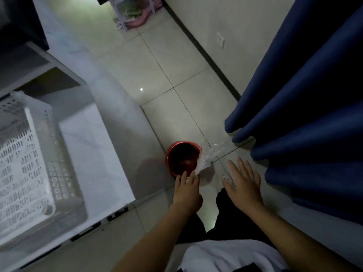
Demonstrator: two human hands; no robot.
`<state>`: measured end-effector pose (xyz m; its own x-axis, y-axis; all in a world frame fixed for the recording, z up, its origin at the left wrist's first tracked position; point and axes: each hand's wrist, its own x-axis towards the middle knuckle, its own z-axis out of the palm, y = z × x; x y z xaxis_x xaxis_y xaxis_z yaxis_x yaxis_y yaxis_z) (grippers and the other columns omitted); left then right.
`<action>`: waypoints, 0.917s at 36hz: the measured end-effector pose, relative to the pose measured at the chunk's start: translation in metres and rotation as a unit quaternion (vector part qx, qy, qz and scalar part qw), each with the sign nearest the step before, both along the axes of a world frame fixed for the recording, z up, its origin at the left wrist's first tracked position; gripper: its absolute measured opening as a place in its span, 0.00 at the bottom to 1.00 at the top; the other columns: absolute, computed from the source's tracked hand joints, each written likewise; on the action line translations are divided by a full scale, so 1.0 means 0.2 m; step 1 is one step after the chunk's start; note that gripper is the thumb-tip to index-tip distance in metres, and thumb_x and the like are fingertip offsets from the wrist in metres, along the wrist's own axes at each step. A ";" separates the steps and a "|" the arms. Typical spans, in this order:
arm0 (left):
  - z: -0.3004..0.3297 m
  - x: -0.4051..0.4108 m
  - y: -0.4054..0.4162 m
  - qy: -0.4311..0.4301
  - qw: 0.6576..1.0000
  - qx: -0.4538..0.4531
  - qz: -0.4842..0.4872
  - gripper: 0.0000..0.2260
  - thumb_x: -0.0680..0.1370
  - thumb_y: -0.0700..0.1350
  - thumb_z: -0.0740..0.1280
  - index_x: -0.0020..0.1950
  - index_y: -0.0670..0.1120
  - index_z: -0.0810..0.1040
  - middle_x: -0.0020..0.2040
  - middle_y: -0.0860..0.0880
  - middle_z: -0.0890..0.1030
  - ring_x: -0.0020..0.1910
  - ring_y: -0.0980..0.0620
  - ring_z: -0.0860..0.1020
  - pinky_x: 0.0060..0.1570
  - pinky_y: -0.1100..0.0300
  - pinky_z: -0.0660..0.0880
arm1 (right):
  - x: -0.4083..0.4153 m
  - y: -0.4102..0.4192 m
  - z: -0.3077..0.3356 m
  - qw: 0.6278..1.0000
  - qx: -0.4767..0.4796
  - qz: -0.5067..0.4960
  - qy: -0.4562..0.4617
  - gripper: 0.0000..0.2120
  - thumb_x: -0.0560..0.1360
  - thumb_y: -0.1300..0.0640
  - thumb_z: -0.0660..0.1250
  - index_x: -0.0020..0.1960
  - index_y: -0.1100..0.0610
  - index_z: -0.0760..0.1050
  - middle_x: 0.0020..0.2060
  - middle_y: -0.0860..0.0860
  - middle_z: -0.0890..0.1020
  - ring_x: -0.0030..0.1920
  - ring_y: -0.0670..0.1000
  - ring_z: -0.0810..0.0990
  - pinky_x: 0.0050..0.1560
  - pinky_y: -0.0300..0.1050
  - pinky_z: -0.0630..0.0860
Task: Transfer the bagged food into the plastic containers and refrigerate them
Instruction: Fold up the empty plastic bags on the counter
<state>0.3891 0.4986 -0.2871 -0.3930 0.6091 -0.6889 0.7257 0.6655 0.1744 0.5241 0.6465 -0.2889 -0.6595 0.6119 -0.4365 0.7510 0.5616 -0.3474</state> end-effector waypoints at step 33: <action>-2.24 -0.45 0.26 -0.140 0.937 -0.106 0.302 0.37 0.76 0.55 0.66 0.81 0.54 0.53 0.77 0.44 0.65 0.75 0.37 0.61 0.73 0.42 0.59 | -0.29 0.39 -1.90 0.948 -0.154 0.138 -0.243 0.31 0.81 0.41 0.57 0.80 0.45 0.50 0.81 0.52 0.50 0.79 0.56 0.52 0.75 0.61 0.54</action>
<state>0.2993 0.5510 -0.7347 -0.4071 0.1720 -0.8970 0.1513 0.9812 0.1195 0.4668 0.7246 -0.6690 -0.4518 0.2391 -0.8595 0.7029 0.6887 -0.1779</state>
